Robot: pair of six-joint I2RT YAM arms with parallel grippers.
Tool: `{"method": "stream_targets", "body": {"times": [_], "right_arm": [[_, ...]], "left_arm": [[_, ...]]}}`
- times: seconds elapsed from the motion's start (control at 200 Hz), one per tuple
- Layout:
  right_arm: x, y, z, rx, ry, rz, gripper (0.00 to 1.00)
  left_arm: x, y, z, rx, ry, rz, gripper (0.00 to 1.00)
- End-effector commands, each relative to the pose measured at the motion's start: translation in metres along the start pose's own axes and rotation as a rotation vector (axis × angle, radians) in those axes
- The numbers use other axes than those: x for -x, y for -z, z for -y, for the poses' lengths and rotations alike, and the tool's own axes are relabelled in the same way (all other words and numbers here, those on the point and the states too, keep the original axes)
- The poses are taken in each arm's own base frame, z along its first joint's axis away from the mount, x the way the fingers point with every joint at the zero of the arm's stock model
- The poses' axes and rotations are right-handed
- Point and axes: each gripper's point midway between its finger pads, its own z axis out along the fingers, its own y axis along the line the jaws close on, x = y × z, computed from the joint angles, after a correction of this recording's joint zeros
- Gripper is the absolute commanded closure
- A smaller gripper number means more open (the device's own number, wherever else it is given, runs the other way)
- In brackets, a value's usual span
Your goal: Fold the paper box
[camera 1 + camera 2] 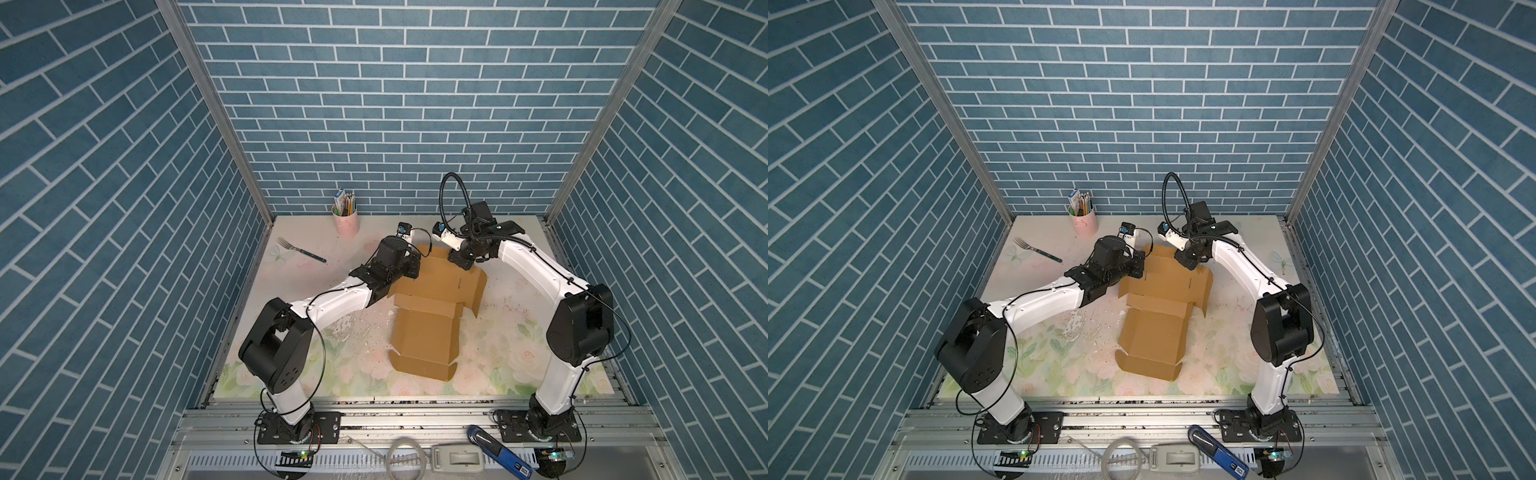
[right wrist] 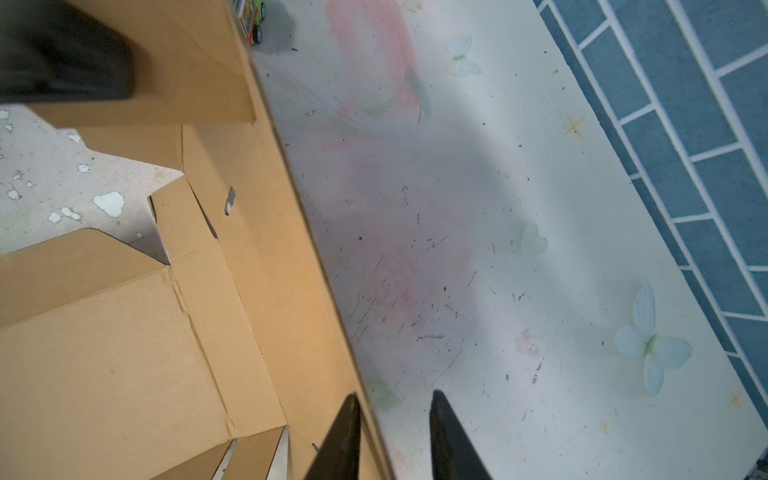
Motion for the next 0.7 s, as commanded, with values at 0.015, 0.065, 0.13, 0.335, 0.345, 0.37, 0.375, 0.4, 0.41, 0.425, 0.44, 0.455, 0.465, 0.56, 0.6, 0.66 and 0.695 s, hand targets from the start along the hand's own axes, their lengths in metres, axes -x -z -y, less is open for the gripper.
{"method": "stream_targets", "body": {"times": [0.015,0.065,0.13,0.335,0.345,0.37,0.375,0.4,0.41,0.425,0.44,0.455,0.465,0.56,0.6,0.66,0.695], "right_arm": [[0.011,0.015,-0.001,-0.028,0.035,0.047,0.69],[0.013,0.017,-0.002,-0.028,0.038,0.054,0.69],[0.015,0.019,-0.004,-0.028,0.044,0.056,0.67],[0.019,0.019,-0.005,-0.023,0.06,0.042,0.63],[0.019,0.019,-0.005,-0.023,0.061,0.04,0.63],[0.019,0.019,-0.005,-0.024,0.062,0.038,0.63],[0.019,0.019,-0.005,-0.022,0.062,0.036,0.63],[0.02,0.019,-0.005,-0.022,0.062,0.034,0.63],[0.019,0.019,-0.005,-0.02,0.061,0.032,0.63],[0.02,0.018,-0.005,-0.019,0.062,0.031,0.63],[0.02,0.019,-0.005,-0.02,0.064,0.029,0.63],[0.02,0.018,-0.004,-0.019,0.064,0.026,0.63],[0.02,0.018,-0.005,-0.018,0.064,0.023,0.63],[0.021,0.017,-0.005,-0.015,0.073,0.014,0.63],[0.022,0.018,-0.005,-0.011,0.077,0.011,0.63],[0.021,0.017,-0.005,-0.003,0.078,-0.001,0.64],[0.021,0.017,-0.006,0.001,0.078,-0.007,0.65]], "left_arm": [[0.005,-0.001,0.006,-0.019,-0.004,0.01,1.0],[0.005,0.0,0.006,-0.021,-0.005,0.01,1.0],[0.004,0.0,0.006,-0.021,-0.003,0.01,1.0],[0.005,0.001,0.007,-0.027,0.0,0.012,1.0],[0.005,0.002,0.007,-0.029,-0.001,0.013,1.0],[0.006,0.002,0.008,-0.03,0.0,0.013,1.0],[0.005,0.002,0.008,-0.03,-0.001,0.012,1.0],[0.005,0.002,0.008,-0.03,-0.001,0.012,1.0],[0.005,0.002,0.008,-0.03,-0.001,0.014,1.0],[0.005,0.002,0.008,-0.031,-0.001,0.013,1.0],[0.005,0.002,0.008,-0.031,-0.003,0.013,1.0],[0.005,0.002,0.008,-0.031,-0.003,0.011,1.0],[0.004,0.002,0.008,-0.031,-0.003,0.009,1.0],[0.003,0.002,0.008,-0.033,-0.005,0.008,1.0],[0.003,0.002,0.008,-0.033,-0.005,0.007,1.0],[0.002,0.002,0.007,-0.032,-0.005,0.005,1.0],[0.003,0.002,0.007,-0.031,-0.005,0.008,1.0]]}}
